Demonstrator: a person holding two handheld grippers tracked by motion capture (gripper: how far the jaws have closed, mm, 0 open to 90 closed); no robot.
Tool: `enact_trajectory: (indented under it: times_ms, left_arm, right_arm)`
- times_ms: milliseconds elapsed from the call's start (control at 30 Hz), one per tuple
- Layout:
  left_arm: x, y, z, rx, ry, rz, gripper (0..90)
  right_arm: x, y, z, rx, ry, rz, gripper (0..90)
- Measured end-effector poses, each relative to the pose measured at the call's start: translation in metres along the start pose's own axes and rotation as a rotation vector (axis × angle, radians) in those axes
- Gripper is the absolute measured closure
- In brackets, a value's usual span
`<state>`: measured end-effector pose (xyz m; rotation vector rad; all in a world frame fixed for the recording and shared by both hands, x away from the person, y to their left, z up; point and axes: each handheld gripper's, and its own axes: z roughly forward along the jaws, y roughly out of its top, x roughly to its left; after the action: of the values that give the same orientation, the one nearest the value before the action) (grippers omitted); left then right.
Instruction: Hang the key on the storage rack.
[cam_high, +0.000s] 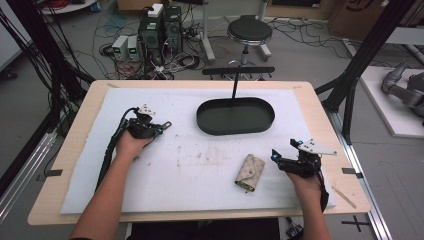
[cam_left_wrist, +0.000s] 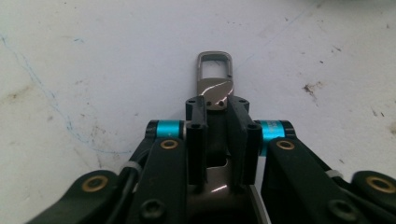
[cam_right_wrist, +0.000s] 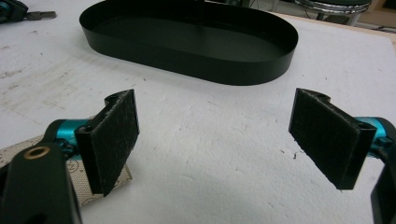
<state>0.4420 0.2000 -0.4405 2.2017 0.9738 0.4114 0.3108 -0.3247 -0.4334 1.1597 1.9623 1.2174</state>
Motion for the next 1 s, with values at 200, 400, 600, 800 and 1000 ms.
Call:
enact_trajectory:
  times_ms: [200, 400, 600, 800, 1000]
  left_arm:
    - [-0.007, 0.002, -0.002, 0.024, 0.011, 0.090, 81.8]
    - [-0.011, 0.004, -0.012, 0.006, -0.019, 0.091, 82.9]
    - [-0.018, 0.012, -0.034, -0.116, -0.028, 0.073, 82.9]
    - [-0.030, 0.026, -0.054, -0.281, -0.065, 0.056, 83.0]
    - [-0.044, 0.043, -0.057, -0.372, -0.107, 0.047, 83.1]
  right_arm:
    - [0.000, -0.001, -0.001, 0.005, 0.000, 0.002, 16.4]
    - [0.001, -0.002, -0.001, 0.007, 0.008, 0.005, 16.4]
    - [0.000, -0.001, 0.000, 0.005, 0.012, -0.001, 16.5]
    - [0.001, -0.001, 0.001, -0.001, 0.020, 0.009, 16.4]
    - [0.002, 0.000, 0.001, -0.011, 0.020, 0.003, 16.4]
